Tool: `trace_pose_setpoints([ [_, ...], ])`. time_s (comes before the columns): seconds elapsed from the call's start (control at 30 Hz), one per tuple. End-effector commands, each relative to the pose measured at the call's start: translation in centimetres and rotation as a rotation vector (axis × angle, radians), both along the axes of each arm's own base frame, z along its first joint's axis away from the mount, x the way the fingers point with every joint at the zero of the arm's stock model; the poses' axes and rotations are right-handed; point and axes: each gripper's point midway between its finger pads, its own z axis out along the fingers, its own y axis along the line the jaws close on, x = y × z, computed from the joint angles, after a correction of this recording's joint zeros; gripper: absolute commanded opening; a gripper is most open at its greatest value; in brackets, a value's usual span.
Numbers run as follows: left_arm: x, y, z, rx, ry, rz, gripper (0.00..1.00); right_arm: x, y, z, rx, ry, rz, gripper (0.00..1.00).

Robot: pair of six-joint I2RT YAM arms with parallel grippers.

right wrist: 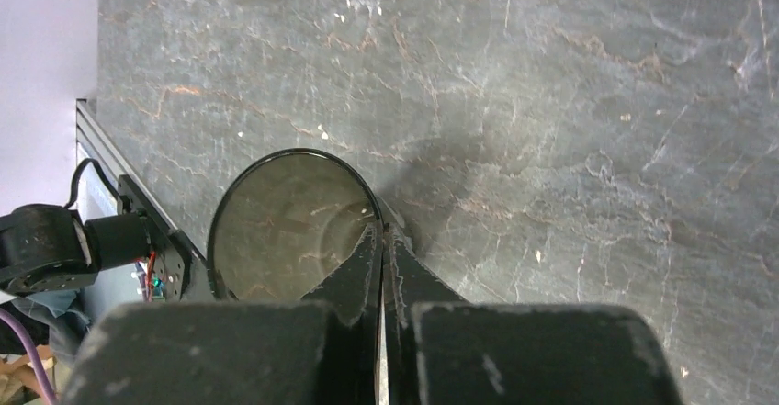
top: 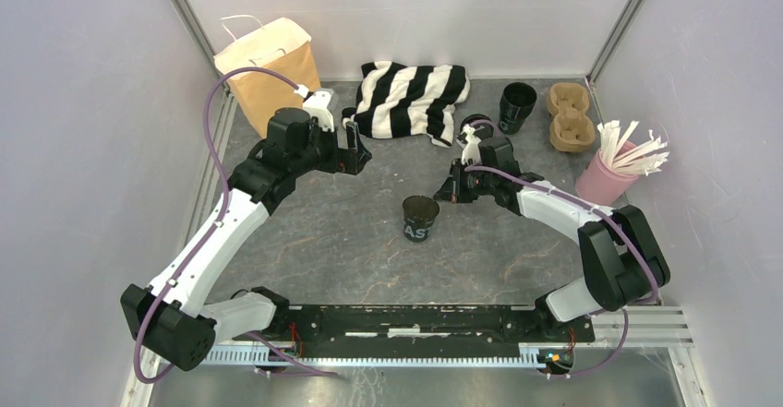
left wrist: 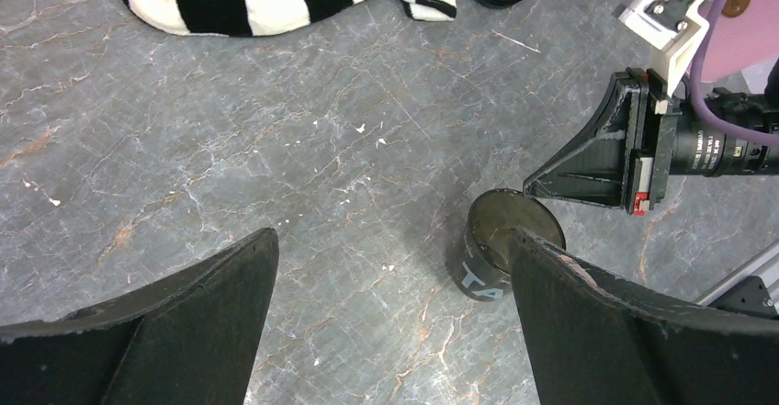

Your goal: Pack the takeout coffee

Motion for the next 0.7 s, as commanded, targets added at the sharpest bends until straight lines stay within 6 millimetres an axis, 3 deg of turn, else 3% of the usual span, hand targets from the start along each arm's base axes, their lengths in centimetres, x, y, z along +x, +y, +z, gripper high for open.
trace_pose_setpoints([
  [0.0, 0.4, -0.5, 2.4, -0.016, -0.072, -0.025, 1.00, 0.5, -0.2, 1.6, 0.022, -0.070, -0.004, 0.00],
  [0.3, 0.2, -0.6, 2.2, -0.019, -0.066, -0.028, 1.00, 0.6, 0.4, 3.6, 0.041, -0.130, 0.044, 0.00],
  [0.67, 0.2, -0.6, 2.2, -0.021, -0.067, -0.029, 1.00, -0.5, 0.6, 3.6, 0.046, -0.147, 0.098, 0.00],
])
